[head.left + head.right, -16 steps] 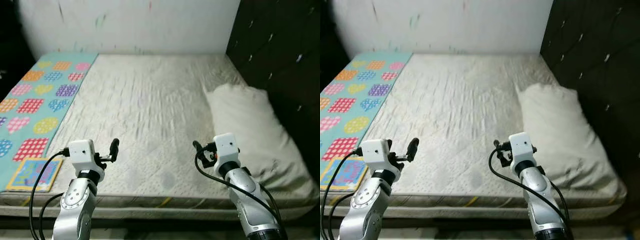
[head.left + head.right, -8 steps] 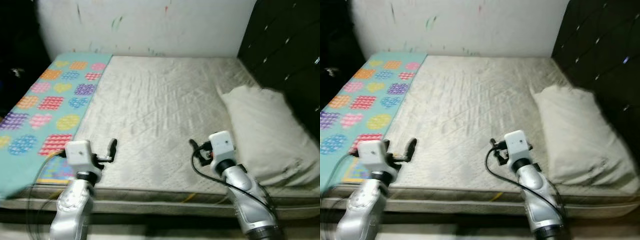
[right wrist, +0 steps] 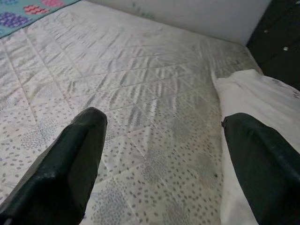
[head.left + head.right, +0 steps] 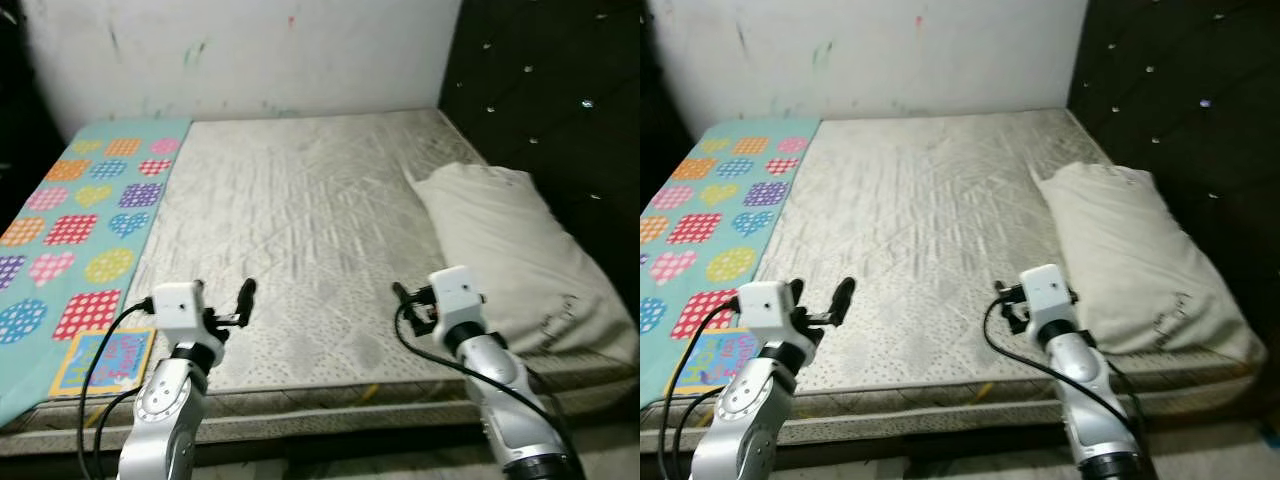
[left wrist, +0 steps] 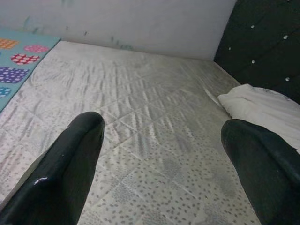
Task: Clean up the room
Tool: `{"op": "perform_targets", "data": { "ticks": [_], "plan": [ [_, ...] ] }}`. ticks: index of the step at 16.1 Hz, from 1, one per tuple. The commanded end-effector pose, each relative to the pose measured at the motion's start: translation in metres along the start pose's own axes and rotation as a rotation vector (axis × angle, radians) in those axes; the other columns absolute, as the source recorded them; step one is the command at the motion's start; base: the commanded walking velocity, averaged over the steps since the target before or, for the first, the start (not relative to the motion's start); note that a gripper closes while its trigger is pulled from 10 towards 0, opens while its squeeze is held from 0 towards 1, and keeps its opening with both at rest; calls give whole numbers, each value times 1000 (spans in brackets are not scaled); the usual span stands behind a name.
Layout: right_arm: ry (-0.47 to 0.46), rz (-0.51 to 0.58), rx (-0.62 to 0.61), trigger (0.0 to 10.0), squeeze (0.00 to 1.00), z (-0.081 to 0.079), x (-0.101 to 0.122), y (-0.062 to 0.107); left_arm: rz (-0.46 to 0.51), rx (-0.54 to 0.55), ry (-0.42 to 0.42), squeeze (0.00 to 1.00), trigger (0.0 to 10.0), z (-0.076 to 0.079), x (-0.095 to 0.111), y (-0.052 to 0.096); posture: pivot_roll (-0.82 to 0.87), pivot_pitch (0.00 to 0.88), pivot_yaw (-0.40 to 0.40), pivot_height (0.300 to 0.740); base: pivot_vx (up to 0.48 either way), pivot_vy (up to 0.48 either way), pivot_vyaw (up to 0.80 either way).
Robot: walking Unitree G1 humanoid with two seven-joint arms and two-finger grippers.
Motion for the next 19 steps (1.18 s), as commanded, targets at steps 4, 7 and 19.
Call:
{"op": "perform_targets", "data": {
  "ticks": [4,7,19],
  "plan": [
    [-14,13,12,10000,0,-6,2,-3,-10,33,-34,0,10000,-8,1,-1,-181,0,44,740,306,0,0],
    [-10,20,16,10000,0,-7,4,-3,-31,59,-25,0,10000,-10,-2,-2,-181,0,44,740,0,0,0],
    [11,9,24,10000,0,-7,0,-1,-36,68,8,0,10000,-10,-3,-2,-181,0,41,740,0,387,0]
  ]
}}
Point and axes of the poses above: a point about 5 cm out from each wrist's last joint towards the gripper, its own y axis pointing back from the gripper into the wrist, its own x axis along the axis of the wrist's last joint, z = x × y, the point moved 2 cm from there along -y, pointing out of the wrist towards the gripper, and after that the axes turned 8 degrees about -y, right-handed, at the moved point
